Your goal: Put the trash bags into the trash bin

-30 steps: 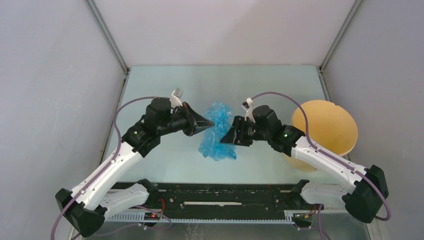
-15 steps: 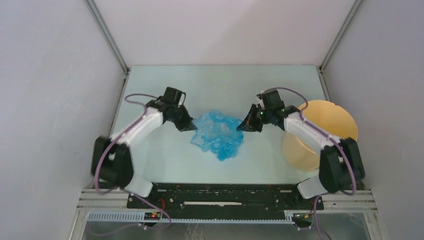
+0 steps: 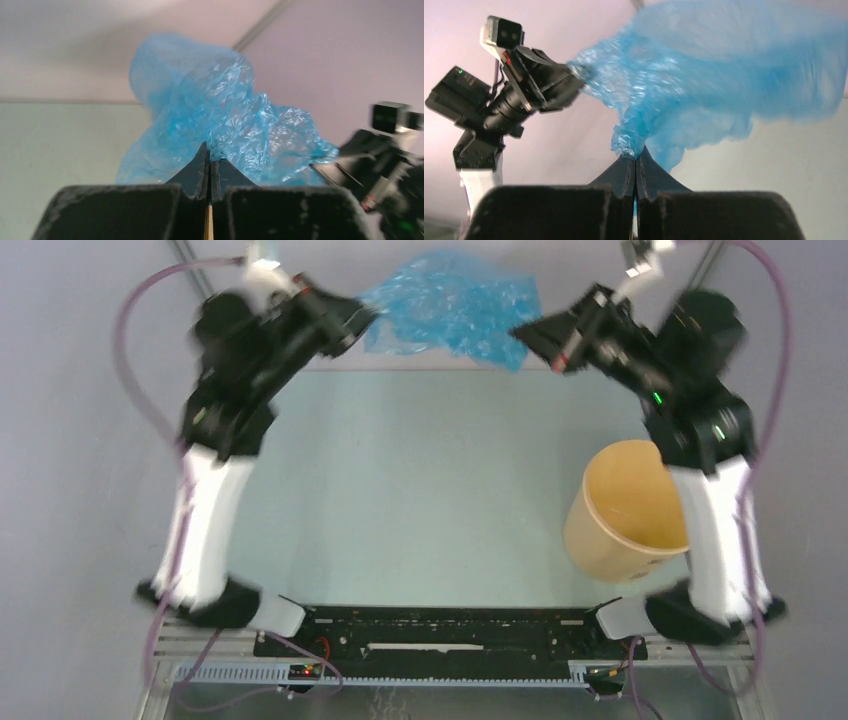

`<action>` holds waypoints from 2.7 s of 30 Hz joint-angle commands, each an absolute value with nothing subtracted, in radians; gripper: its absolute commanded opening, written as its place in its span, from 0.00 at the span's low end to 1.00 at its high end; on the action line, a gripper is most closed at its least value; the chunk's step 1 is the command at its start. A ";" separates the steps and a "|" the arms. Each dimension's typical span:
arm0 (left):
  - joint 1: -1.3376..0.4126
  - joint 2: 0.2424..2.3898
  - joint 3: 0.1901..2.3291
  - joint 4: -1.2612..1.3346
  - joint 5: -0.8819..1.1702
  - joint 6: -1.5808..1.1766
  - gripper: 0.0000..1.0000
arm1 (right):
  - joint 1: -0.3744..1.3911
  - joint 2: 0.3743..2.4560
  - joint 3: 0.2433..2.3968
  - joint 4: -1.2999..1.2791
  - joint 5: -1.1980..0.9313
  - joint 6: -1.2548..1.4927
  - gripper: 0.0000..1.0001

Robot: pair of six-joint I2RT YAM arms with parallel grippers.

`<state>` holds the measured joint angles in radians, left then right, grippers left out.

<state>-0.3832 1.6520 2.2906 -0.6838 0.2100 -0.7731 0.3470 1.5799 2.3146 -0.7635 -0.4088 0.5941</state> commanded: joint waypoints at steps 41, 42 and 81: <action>-0.481 0.939 1.102 -0.688 -0.021 -0.794 0.00 | 0.579 1.102 1.233 -0.625 -0.276 0.586 0.00; -0.465 0.924 0.977 -0.688 0.046 -0.826 0.00 | 0.587 1.100 1.103 -0.642 -0.286 0.608 0.00; -0.916 1.029 1.675 -1.012 -0.139 -0.326 0.80 | 0.520 1.313 1.662 -0.948 -0.740 0.550 0.00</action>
<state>-0.7589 0.8330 1.6238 -1.0222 -0.0723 -0.4244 0.5232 1.3006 1.6207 -0.9195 -0.6765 0.5381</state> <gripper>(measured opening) 0.820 0.006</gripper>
